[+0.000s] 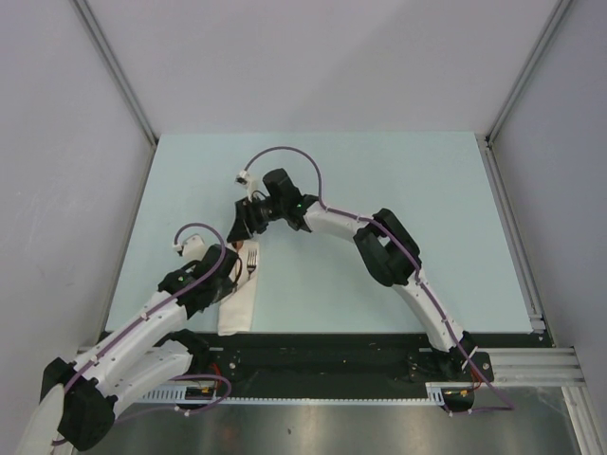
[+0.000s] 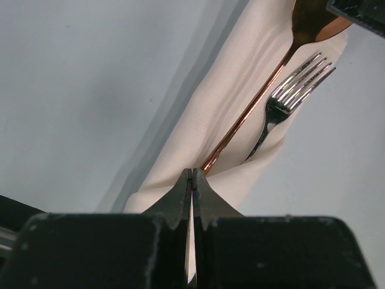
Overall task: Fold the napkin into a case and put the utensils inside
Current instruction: Place the spoon at the center of the board.
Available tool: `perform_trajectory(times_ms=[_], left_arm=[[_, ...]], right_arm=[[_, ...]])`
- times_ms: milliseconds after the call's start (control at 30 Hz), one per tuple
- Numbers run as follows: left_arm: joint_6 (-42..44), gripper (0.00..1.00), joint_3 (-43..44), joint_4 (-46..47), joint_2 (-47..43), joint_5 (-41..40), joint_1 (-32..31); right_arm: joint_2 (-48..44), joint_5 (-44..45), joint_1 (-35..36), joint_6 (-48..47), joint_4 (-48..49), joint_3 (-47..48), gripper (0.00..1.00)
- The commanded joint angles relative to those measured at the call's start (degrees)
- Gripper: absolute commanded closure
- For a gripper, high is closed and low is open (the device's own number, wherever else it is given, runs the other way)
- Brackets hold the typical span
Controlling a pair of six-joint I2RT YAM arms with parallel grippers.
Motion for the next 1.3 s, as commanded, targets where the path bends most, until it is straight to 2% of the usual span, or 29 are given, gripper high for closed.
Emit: perform_trajectory(times_ms=[0, 267, 700, 833, 1100, 1267], left_arm=[[0.95, 0.98, 2.55, -0.25, -0.9, -2.02, 0.46], [1.21, 0.97, 2.29, -0.25, -0.99, -2.37, 0.46], [2.0, 0.96, 1.58, 3.25, 0.59, -1.41, 1.6], [3.05, 1.0, 0.79, 7.74, 3.49, 1.04, 5.02], [6.39, 1.0, 0.0, 17.67, 12.1, 10.19, 12.32], [6.31, 1.0, -0.09, 18.82, 17.2, 10.02, 14.08]], right_arm=[[-1.42, 0.42, -0.62, -3.01, -3.77, 2.95, 0.4], [-2.21, -2.04, 0.44, -1.87, -1.93, -0.22, 0.51], [-0.02, -3.01, 1.76, -4.33, -5.09, -0.39, 0.52], [0.25, -2.83, 1.58, -3.98, -4.65, -0.39, 0.52], [0.25, -2.92, 1.32, -2.57, -2.72, -0.66, 0.5], [0.25, -3.1, 1.58, -1.43, -1.22, -1.44, 0.5]])
